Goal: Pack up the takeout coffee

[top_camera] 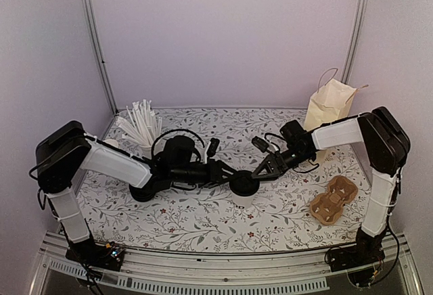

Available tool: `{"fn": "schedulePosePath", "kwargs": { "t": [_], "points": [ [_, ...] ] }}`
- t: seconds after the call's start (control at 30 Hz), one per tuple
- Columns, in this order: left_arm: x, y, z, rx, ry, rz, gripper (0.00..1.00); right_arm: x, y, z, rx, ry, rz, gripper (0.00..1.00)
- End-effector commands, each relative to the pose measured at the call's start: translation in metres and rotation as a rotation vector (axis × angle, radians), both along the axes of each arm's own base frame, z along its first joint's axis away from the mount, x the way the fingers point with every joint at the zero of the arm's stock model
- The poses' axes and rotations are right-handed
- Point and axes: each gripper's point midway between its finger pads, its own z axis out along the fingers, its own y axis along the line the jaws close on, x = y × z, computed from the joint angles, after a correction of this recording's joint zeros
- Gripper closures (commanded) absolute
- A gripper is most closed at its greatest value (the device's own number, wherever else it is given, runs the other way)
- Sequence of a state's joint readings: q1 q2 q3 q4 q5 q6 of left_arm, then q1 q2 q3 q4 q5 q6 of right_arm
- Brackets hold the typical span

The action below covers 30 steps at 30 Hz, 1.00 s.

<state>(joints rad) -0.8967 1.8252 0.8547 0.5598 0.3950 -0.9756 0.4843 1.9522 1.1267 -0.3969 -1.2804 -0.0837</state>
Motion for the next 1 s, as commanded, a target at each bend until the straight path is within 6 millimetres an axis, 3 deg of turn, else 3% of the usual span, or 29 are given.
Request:
{"fn": "schedulePosePath", "kwargs": {
  "t": [0.0, 0.17, 0.3, 0.63, 0.8, 0.97],
  "points": [
    [-0.030, 0.030, -0.073, 0.283, 0.095, -0.012, 0.59, -0.010, 0.001, -0.009, -0.085, -0.108, 0.027, 0.40],
    [-0.023, 0.003, -0.012, 0.196, -0.069, -0.036, 0.53, -0.011, 0.003, 0.024, -0.030, -0.166, 0.059, 0.24],
    [-0.028, -0.010, 0.013, 0.161, -0.108, -0.046, 0.50, -0.011, 0.001, 0.034, -0.033, -0.227, 0.067, 0.17],
    [-0.023, -0.003, 0.038, 0.202, -0.188, -0.011, 0.46, -0.013, -0.017, 0.044, -0.133, -0.423, 0.055, 0.11],
    [-0.017, -0.009, 0.047, 0.205, -0.261, -0.029, 0.45, -0.017, -0.033, 0.030, -0.249, -0.614, 0.049, 0.08],
    [-0.010, -0.031, 0.049, 0.198, -0.311, -0.089, 0.45, -0.035, -0.032, 0.014, -0.361, -0.801, 0.118, 0.04]
  ]
}}
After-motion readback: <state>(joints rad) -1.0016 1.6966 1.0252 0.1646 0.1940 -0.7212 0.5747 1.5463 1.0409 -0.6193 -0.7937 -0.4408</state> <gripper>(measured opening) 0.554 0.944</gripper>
